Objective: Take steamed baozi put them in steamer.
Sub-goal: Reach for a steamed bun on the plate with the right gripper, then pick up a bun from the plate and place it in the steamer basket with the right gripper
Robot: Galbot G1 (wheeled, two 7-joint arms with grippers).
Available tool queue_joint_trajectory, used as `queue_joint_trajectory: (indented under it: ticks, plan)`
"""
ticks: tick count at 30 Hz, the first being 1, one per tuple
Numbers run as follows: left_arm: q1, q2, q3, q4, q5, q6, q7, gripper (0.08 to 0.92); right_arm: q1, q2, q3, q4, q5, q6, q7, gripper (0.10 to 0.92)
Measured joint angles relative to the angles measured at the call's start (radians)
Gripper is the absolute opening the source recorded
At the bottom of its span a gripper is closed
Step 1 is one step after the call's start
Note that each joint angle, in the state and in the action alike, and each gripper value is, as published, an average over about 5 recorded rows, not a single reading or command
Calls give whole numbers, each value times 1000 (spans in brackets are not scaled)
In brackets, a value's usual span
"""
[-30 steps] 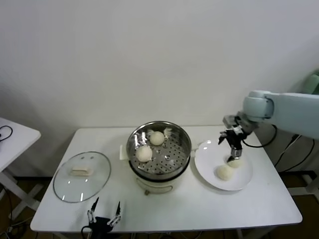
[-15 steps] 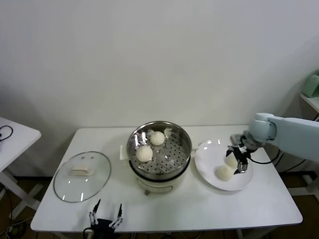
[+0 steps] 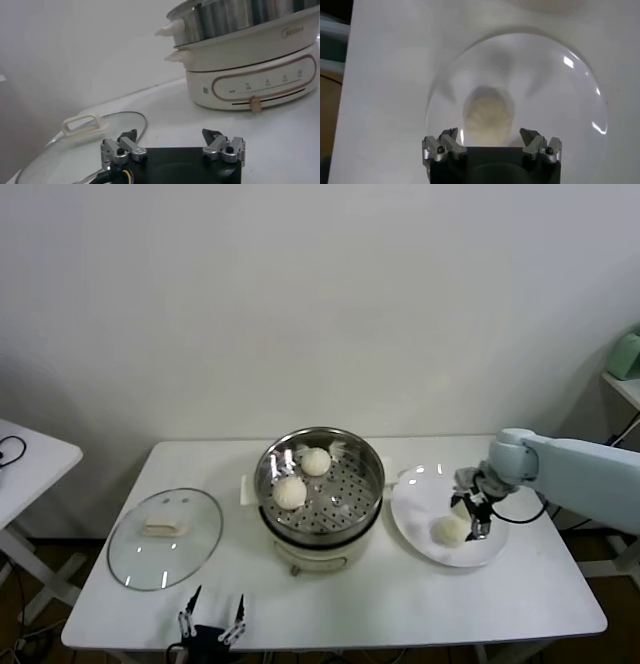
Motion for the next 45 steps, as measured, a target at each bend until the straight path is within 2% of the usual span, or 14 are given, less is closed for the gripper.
queue_joint_trajectory:
  ticks: [19, 27, 37, 45]
  plan:
    - [-4, 1, -3, 4, 0, 0, 1, 823, -70, 43, 42, -55, -29, -5, -1, 815]
    - [-8, 2, -3, 9, 0, 1, 1, 823, -73, 52, 46, -63, -31, -4, -11, 688]
    - [-6, 3, -3, 9, 0, 2, 1, 823, -28, 41, 30, -48, -8, 21, -43, 636]
    - [-4, 4, -4, 7, 2, 5, 1, 823, 137, 43, -52, 8, 25, 96, -99, 627]
